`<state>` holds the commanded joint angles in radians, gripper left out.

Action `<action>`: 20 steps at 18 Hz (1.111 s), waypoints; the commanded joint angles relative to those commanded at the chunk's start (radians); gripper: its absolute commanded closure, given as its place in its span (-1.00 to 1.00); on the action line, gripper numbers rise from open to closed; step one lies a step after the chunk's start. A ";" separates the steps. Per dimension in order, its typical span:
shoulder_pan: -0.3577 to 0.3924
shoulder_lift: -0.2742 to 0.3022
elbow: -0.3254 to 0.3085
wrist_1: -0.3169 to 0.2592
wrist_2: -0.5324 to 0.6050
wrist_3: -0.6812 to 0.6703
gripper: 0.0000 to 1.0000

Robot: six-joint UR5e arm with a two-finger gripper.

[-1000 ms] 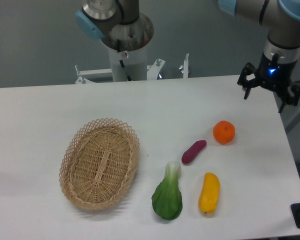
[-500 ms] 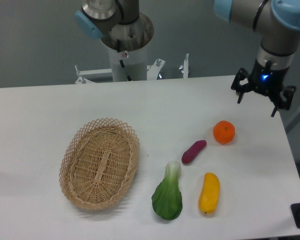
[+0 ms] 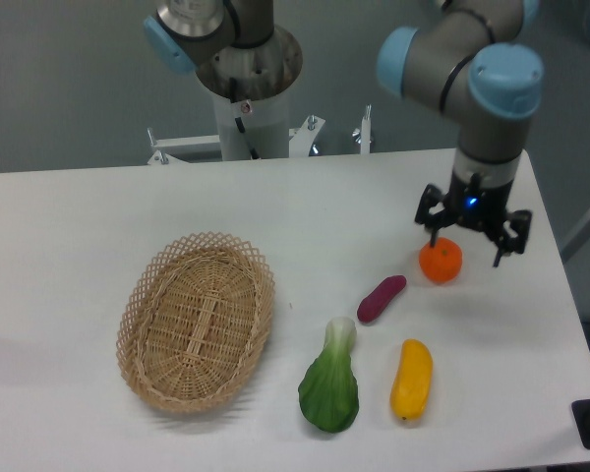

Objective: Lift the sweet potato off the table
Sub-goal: 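Move the open gripper down over the purple sweet potato, then close the gripper around the purple sweet potato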

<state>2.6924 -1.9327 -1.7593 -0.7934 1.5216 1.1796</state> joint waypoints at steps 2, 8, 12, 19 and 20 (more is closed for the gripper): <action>-0.023 -0.020 -0.018 0.026 0.012 0.008 -1.00; -0.083 -0.046 -0.052 0.025 0.035 0.081 -1.00; -0.103 -0.058 -0.097 0.040 0.081 0.172 -1.00; -0.120 -0.084 -0.127 0.086 0.097 0.169 -0.99; -0.120 -0.086 -0.127 0.092 0.097 0.167 -0.84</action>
<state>2.5725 -2.0187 -1.8868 -0.7011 1.6183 1.3469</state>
